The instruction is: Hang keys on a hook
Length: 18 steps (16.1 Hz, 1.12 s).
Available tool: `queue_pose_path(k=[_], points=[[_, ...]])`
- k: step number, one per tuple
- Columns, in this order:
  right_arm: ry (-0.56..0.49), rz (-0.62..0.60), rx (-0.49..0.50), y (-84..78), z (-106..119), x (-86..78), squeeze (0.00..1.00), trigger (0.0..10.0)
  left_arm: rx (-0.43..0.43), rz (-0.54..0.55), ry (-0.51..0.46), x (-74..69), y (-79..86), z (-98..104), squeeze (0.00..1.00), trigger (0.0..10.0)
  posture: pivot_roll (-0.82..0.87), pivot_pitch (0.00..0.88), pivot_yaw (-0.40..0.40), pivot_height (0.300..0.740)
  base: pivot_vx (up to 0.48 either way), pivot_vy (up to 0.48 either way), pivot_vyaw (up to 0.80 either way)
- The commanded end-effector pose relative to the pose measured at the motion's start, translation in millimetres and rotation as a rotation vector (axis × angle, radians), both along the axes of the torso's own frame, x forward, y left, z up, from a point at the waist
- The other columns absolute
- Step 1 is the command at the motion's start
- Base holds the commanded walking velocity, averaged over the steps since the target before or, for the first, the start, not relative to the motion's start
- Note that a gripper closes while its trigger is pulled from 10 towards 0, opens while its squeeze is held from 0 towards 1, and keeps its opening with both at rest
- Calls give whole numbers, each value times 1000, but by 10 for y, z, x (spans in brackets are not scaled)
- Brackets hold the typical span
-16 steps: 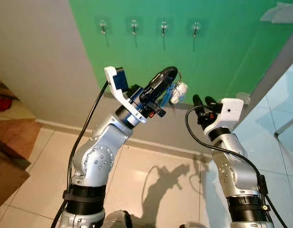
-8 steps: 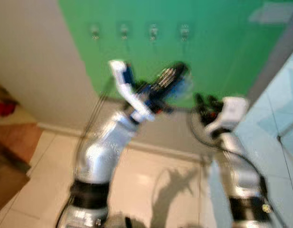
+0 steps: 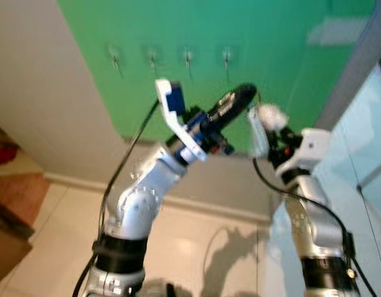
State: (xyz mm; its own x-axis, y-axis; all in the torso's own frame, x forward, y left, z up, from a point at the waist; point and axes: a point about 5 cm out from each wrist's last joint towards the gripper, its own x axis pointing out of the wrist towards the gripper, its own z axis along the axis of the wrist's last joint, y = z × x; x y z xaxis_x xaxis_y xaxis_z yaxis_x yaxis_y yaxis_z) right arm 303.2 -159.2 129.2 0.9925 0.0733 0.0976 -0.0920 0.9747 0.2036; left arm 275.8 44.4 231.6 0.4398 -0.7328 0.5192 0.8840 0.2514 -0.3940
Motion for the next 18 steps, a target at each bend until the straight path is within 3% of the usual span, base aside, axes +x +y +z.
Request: queue_pose_path(k=[1, 15, 18], points=[[-17, 36, 18, 111, 43, 18, 0, 10000, 3, 28, -14, 19, 89, 17, 0, 10000, 21, 100, 25, 740, 334, 0, 0], [-22, 32, 19, 98, 60, 18, 0, 10000, 5, 24, -38, 80, 88, 71, 0, 10000, 14, 99, 25, 740, 294, 0, 0], [-20, 32, 18, 101, 58, 16, 0, 10000, 76, -103, -70, -49, 33, -12, 0, 10000, 13, 104, 23, 740, 0, 0, 0]])
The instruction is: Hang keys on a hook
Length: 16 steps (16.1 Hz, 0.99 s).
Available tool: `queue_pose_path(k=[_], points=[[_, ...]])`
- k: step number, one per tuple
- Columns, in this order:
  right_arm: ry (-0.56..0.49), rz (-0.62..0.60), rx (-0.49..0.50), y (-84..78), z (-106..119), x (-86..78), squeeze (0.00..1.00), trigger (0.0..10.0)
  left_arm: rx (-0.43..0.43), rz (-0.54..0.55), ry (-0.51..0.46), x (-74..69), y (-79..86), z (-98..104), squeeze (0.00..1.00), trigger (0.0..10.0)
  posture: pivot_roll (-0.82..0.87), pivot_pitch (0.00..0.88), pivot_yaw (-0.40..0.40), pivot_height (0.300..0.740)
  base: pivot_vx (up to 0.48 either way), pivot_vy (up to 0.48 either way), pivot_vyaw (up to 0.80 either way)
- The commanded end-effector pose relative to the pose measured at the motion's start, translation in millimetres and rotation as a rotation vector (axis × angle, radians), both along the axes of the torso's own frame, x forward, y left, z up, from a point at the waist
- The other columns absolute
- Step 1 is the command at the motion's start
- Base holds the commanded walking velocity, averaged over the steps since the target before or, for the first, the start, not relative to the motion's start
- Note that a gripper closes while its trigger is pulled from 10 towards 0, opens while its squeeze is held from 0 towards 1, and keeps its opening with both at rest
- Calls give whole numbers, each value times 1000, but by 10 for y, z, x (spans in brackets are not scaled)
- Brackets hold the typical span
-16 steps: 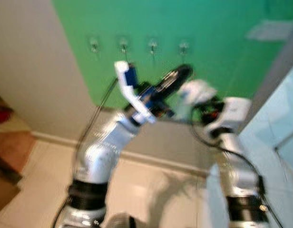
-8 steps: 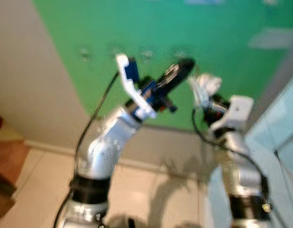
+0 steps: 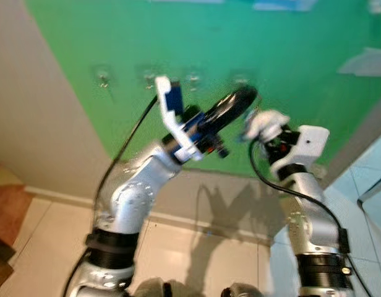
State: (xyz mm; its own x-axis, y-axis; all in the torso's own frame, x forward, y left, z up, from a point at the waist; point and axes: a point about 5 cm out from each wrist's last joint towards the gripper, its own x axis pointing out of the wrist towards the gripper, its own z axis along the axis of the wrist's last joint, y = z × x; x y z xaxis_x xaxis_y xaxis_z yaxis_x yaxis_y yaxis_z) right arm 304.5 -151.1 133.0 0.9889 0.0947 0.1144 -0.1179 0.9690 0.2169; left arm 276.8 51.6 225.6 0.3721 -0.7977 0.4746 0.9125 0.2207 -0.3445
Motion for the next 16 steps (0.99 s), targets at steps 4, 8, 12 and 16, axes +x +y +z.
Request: queue_pose_path(k=[4, 8, 12, 16], points=[[-8, -1, -1, 9, 28, 9, 0, 10000, 2, 68, -12, 81, 48, 18, 0, 10000, 15, 106, 23, 740, 0, 0, 0], [-1, -60, -23, -67, 29, 17, 0, 10000, -35, 67, 32, 215, 26, -14, 0, 10000, 11, 109, 22, 740, 0, 0, 0], [-1, -51, -54, -70, 16, -13, 0, 10000, -125, -70, 120, 351, -95, -28, 0, 10000, -10, 119, 19, 740, 0, 0, 0], [-10, -39, -72, -55, 38, -75, 0, 10000, -180, -197, 154, 493, -189, 31, 0, 10000, -40, 131, 27, 740, 0, 0, 0]])
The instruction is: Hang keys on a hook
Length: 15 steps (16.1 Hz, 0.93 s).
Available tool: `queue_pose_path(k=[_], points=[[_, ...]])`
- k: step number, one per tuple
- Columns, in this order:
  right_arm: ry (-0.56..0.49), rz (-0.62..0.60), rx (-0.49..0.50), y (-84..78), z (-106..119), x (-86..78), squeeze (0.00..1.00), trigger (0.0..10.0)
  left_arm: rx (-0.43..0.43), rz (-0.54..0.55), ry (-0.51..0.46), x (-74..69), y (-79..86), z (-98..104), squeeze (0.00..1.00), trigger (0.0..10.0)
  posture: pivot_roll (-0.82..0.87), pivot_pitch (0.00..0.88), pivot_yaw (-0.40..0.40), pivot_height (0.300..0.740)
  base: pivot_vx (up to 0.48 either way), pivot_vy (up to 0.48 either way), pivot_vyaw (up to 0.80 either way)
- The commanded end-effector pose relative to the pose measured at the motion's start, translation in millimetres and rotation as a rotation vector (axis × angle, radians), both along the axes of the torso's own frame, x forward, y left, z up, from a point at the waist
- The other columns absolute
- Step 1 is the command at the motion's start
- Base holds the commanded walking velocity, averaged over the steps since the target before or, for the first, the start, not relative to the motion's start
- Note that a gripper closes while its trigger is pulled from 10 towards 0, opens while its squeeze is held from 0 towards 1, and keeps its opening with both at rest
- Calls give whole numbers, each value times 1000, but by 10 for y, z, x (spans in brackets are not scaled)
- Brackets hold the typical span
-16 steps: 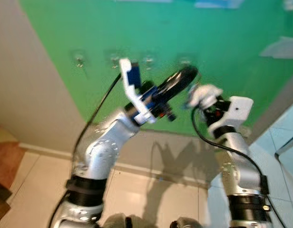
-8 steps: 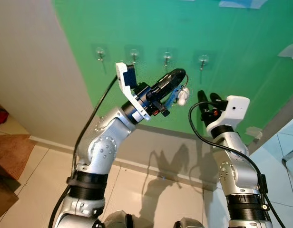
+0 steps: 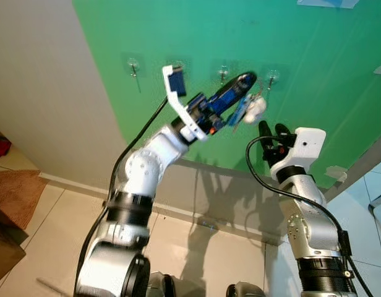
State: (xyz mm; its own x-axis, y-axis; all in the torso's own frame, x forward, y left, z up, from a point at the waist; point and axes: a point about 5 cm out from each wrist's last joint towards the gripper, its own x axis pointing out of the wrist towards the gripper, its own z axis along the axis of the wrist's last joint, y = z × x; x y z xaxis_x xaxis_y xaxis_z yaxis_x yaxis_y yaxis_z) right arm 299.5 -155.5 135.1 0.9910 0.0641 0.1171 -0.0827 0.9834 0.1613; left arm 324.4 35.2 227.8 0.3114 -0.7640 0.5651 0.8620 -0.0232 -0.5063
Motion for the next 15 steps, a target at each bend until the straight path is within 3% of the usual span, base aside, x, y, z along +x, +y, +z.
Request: queue_pose_path(k=[1, 5, 11, 13, 15], points=[[-2, -2, -16, -11, 17, -25, 0, 10000, 4, -13, -8, 16, -26, 9, 0, 10000, -40, 131, 27, 740, 0, 0, 0], [-5, -3, -2, 34, 22, -93, 0, 10000, 93, 48, 17, 215, -215, -31, 0, 10000, -46, 153, 50, 740, 0, 0, 0], [-6, -7, 11, 70, 32, -136, 0, 10000, 75, 123, 22, 285, -424, 35, 0, 10000, -52, 159, 71, 740, 0, 0, 0], [-4, -8, 14, 80, 28, -157, 0, 10000, 21, 114, 0, 193, -377, 65, 0, 10000, -49, 162, 79, 740, 0, 0, 0], [2, -12, 18, 65, 9, -170, 0, 10000, -29, 85, -35, -30, -189, 37, 0, 10000, -36, 167, 78, 740, 0, 0, 0]])
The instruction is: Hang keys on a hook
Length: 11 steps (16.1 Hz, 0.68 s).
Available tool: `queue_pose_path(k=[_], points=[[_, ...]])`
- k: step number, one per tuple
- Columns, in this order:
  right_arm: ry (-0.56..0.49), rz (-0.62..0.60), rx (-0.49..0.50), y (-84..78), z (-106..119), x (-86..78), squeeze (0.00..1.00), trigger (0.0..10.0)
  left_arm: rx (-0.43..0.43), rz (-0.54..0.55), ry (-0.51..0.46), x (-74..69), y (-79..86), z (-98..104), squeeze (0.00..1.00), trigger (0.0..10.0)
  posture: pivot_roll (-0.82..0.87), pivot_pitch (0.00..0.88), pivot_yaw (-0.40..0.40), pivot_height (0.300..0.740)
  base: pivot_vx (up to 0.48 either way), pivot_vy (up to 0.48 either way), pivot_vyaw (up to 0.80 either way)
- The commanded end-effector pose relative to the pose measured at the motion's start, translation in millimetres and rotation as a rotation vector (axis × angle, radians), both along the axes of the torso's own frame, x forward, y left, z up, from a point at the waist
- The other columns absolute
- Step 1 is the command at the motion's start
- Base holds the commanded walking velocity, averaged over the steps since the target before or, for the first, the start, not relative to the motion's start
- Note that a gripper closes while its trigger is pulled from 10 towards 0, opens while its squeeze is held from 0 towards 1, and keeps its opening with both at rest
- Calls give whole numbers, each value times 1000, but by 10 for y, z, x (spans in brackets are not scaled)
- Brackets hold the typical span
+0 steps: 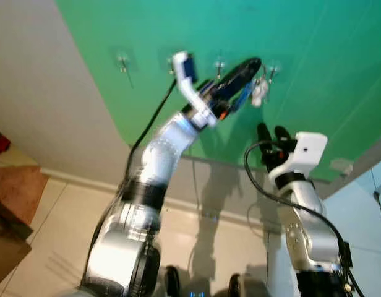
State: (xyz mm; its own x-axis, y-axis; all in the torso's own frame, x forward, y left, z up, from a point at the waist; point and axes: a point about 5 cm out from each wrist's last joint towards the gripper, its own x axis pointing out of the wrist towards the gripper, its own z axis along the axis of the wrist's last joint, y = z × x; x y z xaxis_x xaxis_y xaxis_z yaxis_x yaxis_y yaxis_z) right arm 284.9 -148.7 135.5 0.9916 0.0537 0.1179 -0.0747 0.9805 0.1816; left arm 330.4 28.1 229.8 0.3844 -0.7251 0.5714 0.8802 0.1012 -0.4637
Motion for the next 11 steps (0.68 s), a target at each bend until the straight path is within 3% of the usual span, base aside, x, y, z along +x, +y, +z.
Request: queue_pose_path(k=[1, 3, 7, 9, 11], points=[[5, -3, -1, -2, -3, -22, 0, 10000, -47, -41, 10, -136, -62, 0, 0, 10000, -31, 167, 75, 740, 0, 0, 0], [14, 8, 2, 23, -21, -13, 0, 10000, -43, 33, 12, -212, 118, -37, 0, 10000, -11, 166, 66, 740, 0, 0, 0], [13, 27, 6, 62, -15, 13, 0, 10000, -50, 320, 49, -97, 758, 0, 0, 10000, 11, 171, 57, 740, 0, 0, 0], [13, 36, 6, 85, -12, 29, 0, 10000, -67, 367, 65, -9, 912, 36, 0, 10000, 10, 168, 57, 740, 0, 0, 0], [11, 34, 5, 79, -7, 30, 0, 10000, -68, 378, 93, 51, 943, 1, 0, 10000, 4, 168, 60, 740, 0, 0, 0]])
